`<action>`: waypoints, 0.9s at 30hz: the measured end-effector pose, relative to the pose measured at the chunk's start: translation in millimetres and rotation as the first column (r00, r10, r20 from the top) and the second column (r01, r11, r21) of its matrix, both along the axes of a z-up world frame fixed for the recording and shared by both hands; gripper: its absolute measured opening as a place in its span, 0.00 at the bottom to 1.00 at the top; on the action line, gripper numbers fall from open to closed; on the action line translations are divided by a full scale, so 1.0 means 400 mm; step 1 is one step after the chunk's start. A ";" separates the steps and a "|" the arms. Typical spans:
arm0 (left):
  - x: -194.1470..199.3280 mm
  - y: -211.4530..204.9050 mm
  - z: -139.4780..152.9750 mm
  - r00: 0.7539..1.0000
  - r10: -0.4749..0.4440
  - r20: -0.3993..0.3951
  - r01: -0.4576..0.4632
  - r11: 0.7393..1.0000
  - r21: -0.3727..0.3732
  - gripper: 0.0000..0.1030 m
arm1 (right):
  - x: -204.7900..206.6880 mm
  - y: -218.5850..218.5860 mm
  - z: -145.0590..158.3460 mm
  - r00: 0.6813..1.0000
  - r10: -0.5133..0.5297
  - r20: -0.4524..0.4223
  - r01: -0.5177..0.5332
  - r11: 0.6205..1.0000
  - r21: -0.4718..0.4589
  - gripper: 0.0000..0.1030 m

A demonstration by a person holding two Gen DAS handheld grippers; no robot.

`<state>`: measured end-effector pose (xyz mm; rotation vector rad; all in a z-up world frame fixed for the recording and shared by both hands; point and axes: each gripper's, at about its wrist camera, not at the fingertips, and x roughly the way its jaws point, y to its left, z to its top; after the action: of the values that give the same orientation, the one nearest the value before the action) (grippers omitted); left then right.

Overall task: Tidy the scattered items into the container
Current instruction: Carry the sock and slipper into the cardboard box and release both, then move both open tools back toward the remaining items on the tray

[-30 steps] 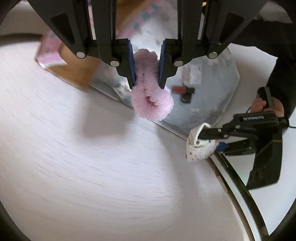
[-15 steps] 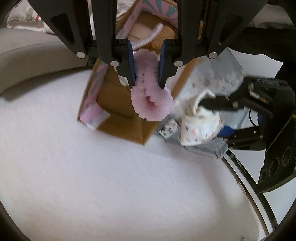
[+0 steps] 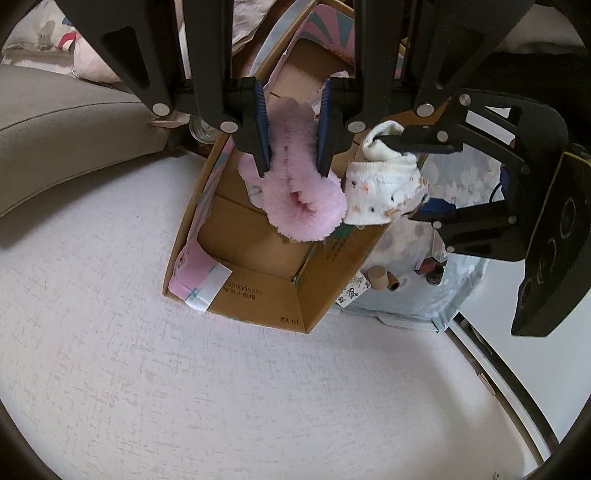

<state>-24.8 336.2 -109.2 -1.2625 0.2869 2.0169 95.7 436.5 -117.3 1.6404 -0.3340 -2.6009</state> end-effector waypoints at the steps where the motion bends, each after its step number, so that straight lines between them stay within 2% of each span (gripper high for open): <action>1: -0.002 -0.004 -0.001 1.000 0.005 0.015 -0.005 1.000 -0.003 0.55 | -0.001 -0.001 0.003 1.000 0.001 -0.003 -0.001 1.000 0.005 0.21; 2: 0.000 -0.004 -0.006 0.999 0.016 0.030 -0.015 1.000 -0.012 0.77 | -0.005 -0.003 0.005 1.000 0.000 -0.006 0.001 1.000 0.012 0.29; 3: 0.005 -0.007 -0.007 0.999 0.021 0.032 -0.021 1.000 -0.016 0.89 | -0.010 -0.006 0.010 1.000 -0.001 -0.003 0.001 1.000 0.014 0.37; 4: 0.012 -0.017 -0.002 0.999 0.023 0.023 -0.023 1.000 -0.011 1.00 | -0.012 -0.008 0.015 1.000 -0.004 -0.001 0.004 1.000 0.020 0.52; 5: 0.022 -0.024 0.004 1.000 0.029 0.004 -0.029 1.000 -0.001 0.99 | -0.014 -0.010 0.017 1.000 -0.007 -0.005 0.007 0.999 0.031 0.60; 10: 0.048 -0.067 0.031 0.997 0.070 -0.036 -0.070 0.998 0.002 0.99 | -0.014 -0.010 0.038 0.999 -0.024 -0.042 0.025 0.999 0.031 0.60; 16: 0.072 -0.133 0.079 0.986 0.131 -0.105 -0.132 0.991 0.001 1.00 | -0.015 -0.054 0.083 0.996 0.029 -0.084 -0.023 0.997 0.071 0.60; 22: 0.100 -0.211 0.121 0.964 0.207 -0.165 -0.209 0.978 0.005 1.00 | -0.036 -0.112 0.134 0.986 0.085 -0.142 -0.070 0.992 0.109 0.60; 27: 0.118 -0.309 0.151 0.936 0.293 -0.196 -0.295 0.955 0.018 1.00 | -0.070 -0.162 0.169 0.973 0.142 -0.181 -0.123 0.986 0.116 0.60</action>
<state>22.4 212.7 -49.0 -1.1687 0.2120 2.4068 67.6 371.7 -49.6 1.3736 -0.0774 -2.6836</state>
